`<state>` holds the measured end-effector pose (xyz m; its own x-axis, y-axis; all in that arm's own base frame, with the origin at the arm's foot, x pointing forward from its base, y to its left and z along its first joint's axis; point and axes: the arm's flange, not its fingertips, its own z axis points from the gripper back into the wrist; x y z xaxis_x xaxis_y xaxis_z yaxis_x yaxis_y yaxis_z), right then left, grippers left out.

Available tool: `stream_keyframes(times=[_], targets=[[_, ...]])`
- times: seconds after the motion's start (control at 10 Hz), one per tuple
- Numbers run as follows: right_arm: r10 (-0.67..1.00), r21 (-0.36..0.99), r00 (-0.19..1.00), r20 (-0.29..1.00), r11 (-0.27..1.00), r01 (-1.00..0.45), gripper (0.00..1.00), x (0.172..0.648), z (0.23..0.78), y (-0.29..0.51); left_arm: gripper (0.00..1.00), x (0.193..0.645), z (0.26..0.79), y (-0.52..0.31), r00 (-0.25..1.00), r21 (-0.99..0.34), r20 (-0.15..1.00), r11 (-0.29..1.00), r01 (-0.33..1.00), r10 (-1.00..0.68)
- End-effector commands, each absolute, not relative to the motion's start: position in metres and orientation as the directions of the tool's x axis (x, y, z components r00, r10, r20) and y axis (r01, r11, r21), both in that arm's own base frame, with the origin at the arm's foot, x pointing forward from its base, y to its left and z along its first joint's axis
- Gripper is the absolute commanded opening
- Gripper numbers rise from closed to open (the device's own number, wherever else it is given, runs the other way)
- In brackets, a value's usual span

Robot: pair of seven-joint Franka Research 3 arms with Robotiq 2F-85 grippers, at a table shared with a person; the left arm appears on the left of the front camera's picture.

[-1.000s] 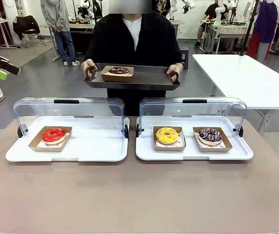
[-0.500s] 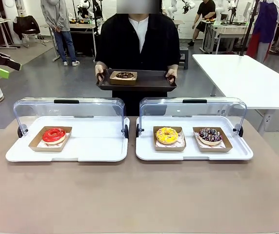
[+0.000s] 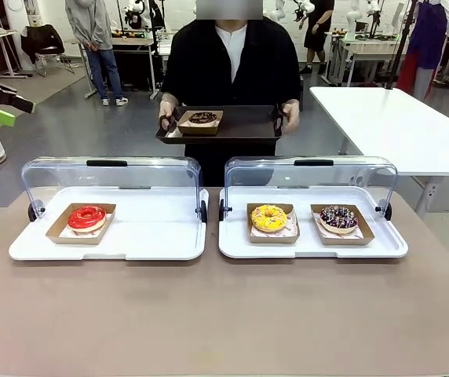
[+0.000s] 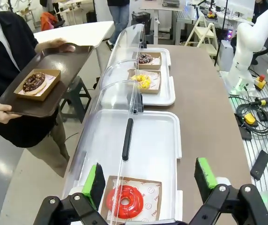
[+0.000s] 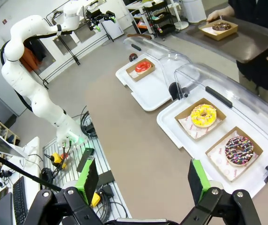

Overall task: Provide the desired donut to the person.
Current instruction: Pick up and lift the Paper togo box containing the Donut pointed at by the person.

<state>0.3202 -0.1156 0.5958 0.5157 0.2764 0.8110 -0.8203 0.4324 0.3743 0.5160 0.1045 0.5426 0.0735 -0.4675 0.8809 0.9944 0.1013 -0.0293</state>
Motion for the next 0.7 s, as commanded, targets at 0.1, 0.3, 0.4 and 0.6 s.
stream_keyframes(times=[0.1,0.3,0.4,0.6], targets=[[0.259,0.371,0.498,0.827,0.413,-0.831,1.00,0.3232,0.5971,-0.1142,1.00,0.5153,0.5432,0.1047,0.083,-0.039,0.882,0.104,0.994,-0.464],[0.259,0.371,0.498,0.827,0.413,-0.831,1.00,0.3232,0.5971,-0.1142,1.00,0.5153,0.5432,0.1047,0.083,-0.039,0.882,0.104,0.994,-0.464],[0.259,0.371,0.498,0.827,0.413,-0.831,1.00,0.3232,0.5971,-0.1142,1.00,0.5153,0.5432,0.1047,0.083,-0.039,0.882,0.104,0.994,-0.464],[0.259,0.371,0.498,0.827,0.413,-0.831,1.00,0.3232,0.5971,-0.1142,1.00,0.5153,0.5432,0.1047,0.083,-0.039,0.882,0.104,0.994,-0.464]])
